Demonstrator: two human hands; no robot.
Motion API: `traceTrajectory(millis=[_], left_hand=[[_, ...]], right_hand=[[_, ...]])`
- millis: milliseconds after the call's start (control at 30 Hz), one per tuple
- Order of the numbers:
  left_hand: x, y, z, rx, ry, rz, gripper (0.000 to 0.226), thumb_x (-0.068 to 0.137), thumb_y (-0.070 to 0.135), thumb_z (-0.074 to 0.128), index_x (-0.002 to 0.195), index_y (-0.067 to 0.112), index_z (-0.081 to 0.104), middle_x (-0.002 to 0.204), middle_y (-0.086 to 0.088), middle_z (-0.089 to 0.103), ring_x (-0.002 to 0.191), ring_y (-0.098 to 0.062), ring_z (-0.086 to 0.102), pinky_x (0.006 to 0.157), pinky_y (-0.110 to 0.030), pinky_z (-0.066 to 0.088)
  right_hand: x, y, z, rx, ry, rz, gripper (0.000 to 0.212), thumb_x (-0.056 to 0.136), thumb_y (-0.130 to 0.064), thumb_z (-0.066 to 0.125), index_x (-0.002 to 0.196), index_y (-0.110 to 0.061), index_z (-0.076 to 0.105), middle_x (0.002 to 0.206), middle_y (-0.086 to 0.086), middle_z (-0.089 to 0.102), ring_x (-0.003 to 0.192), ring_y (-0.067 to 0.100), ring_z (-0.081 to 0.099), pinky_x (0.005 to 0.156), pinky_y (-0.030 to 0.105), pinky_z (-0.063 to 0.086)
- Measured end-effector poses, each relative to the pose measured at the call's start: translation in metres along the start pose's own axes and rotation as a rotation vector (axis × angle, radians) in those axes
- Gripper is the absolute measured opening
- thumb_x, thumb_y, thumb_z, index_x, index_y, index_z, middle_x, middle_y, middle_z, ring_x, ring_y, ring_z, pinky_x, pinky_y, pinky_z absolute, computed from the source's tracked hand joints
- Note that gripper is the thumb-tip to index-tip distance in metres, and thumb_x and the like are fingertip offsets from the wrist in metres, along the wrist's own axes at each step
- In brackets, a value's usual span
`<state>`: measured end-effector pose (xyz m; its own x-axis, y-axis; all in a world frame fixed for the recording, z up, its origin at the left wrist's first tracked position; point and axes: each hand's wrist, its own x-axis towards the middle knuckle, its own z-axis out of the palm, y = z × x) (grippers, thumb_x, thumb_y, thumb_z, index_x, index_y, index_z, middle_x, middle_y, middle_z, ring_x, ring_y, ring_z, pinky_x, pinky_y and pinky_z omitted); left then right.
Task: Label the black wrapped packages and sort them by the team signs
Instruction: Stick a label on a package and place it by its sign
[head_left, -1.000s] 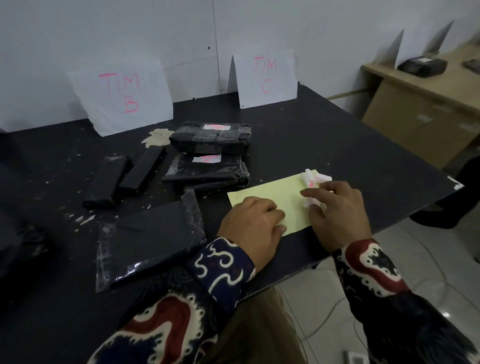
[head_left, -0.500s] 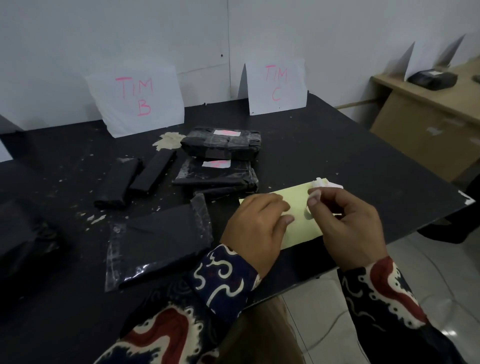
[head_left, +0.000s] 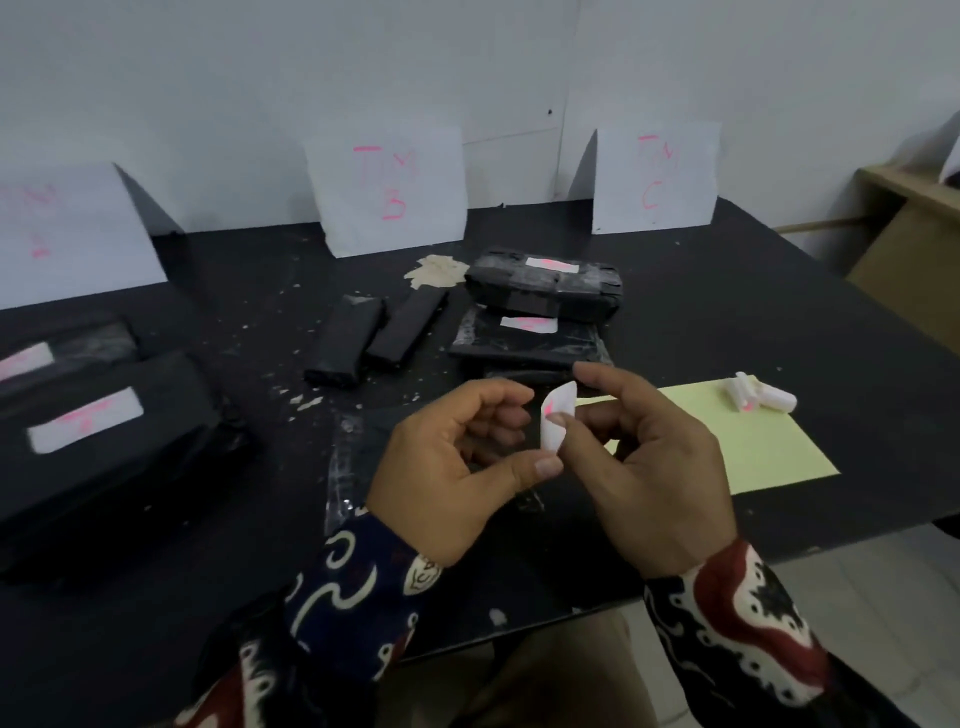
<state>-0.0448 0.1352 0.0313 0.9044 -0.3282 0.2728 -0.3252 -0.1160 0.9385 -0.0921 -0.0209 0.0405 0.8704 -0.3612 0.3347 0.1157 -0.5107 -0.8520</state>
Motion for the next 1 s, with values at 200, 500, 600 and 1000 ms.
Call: traceTrajectory(millis=[200,500,600,1000], left_hand=[[-0.003,-0.009,-0.029,0.022,0.113,-0.026,0.029,0.081,0.010,0.073,0.103,0.027,0.067,0.087,0.004,0.072,0.080,-0.012,0.069,0.073,-0.024,0.055],[-0.008,-0.019,-0.054,0.091,0.200,-0.067,0.019,0.084,0.012,0.066,0.100,0.022,0.065,0.084,0.005,0.072,0.078,-0.013,0.069,0.073,-0.028,0.056],[-0.007,-0.017,-0.060,0.160,0.265,-0.054,0.019,0.085,0.006,0.066,0.094,0.022,0.066,0.083,0.007,0.069,0.079,-0.008,0.066,0.071,-0.018,0.051],[-0.002,-0.016,-0.075,0.705,0.027,0.286,0.017,0.093,0.016,0.049,0.105,0.023,0.058,0.088,0.011,0.063,0.081,-0.004,0.056,0.070,-0.028,0.051]], right_hand=[[0.000,-0.013,0.017,0.101,-0.105,0.048,0.034,0.083,-0.024,0.074,0.116,-0.028,0.066,0.077,-0.016,0.074,0.064,0.001,0.066,0.059,0.009,0.046],[0.005,-0.013,0.046,0.072,-0.193,0.082,0.031,0.088,-0.010,0.063,0.112,-0.030,0.066,0.069,-0.010,0.071,0.063,0.016,0.064,0.061,0.021,0.051],[0.007,-0.015,0.056,0.062,-0.226,0.090,0.024,0.087,-0.012,0.063,0.104,-0.028,0.068,0.066,-0.013,0.069,0.057,0.008,0.061,0.056,0.012,0.043],[0.009,-0.032,0.066,-0.181,-0.207,-0.193,0.029,0.079,-0.025,0.074,0.105,-0.029,0.061,0.095,-0.020,0.058,0.088,-0.003,0.056,0.075,0.005,0.041]])
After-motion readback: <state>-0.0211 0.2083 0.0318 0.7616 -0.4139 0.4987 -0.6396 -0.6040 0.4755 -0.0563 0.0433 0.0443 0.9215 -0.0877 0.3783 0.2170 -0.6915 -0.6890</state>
